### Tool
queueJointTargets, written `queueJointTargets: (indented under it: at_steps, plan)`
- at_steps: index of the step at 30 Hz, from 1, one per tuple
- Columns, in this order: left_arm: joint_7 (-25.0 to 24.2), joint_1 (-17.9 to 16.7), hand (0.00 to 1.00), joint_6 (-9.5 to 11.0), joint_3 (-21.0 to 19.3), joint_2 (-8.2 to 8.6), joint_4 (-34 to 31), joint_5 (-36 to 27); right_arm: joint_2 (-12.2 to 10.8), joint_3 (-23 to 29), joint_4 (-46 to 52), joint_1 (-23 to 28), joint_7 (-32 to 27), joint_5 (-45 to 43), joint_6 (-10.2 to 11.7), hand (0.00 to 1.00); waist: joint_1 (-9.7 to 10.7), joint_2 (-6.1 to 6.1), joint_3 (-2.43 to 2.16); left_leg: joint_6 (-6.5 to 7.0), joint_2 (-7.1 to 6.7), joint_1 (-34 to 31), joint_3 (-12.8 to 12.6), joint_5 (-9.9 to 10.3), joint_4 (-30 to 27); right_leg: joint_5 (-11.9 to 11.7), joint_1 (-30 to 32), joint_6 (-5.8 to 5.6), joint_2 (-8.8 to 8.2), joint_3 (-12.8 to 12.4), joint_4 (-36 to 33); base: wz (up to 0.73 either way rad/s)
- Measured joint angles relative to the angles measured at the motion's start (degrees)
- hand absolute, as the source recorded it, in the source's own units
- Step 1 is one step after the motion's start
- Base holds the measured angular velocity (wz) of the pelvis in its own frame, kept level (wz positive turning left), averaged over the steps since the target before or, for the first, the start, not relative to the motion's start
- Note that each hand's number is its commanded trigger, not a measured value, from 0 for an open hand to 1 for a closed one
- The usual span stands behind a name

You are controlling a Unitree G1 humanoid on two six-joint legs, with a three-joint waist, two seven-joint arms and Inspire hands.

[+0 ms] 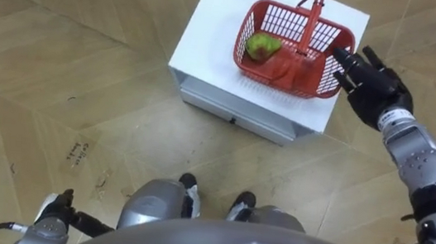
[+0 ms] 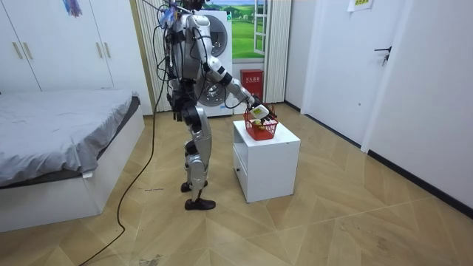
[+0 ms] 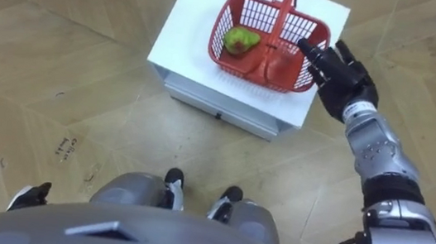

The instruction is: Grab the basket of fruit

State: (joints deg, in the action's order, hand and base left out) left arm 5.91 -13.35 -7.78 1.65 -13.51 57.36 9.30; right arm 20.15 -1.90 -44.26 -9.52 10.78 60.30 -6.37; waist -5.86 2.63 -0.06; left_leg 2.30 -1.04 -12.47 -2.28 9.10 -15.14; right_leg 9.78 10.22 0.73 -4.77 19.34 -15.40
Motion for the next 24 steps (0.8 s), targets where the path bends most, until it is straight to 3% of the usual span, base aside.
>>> queueJointTargets:
  at_steps: [11, 16, 24]
  plan:
    - [1.4, -0.4, 0.00, -0.4, -5.3, 1.14, -0.1, 0.6, 0.0, 5.3, 0.0, 5.2, 0.0, -1.0, 0.6, 0.00, 1.5, 0.02, -0.11, -0.18, 0.29, 4.3, -0.9, 0.2, 2.1, -0.4, -3.6, -0.03, 0.90, -1.2, 2.1, -0.06]
    - [2.5, -0.8, 0.00, -0.3, -6.3, 1.50, -0.1, 0.5, -0.1, 6.1, -6.6, 9.1, 0.0, -1.7, 0.9, 0.00, 2.2, 0.62, -0.05, -0.19, 0.34, 6.9, -1.7, 0.2, 3.8, -0.2, -5.7, -0.35, 1.00, -1.7, 2.9, -0.04]
    - [3.6, -0.7, 0.00, 1.2, -9.6, 1.63, -0.2, 0.6, -4.1, 11.2, -19.2, 14.8, -0.7, -2.0, 1.5, 0.00, 5.6, 1.12, 0.07, -0.27, 0.35, 8.4, -2.5, 0.3, 4.6, -0.1, -6.9, -0.45, 1.17, -2.1, 3.8, -0.05]
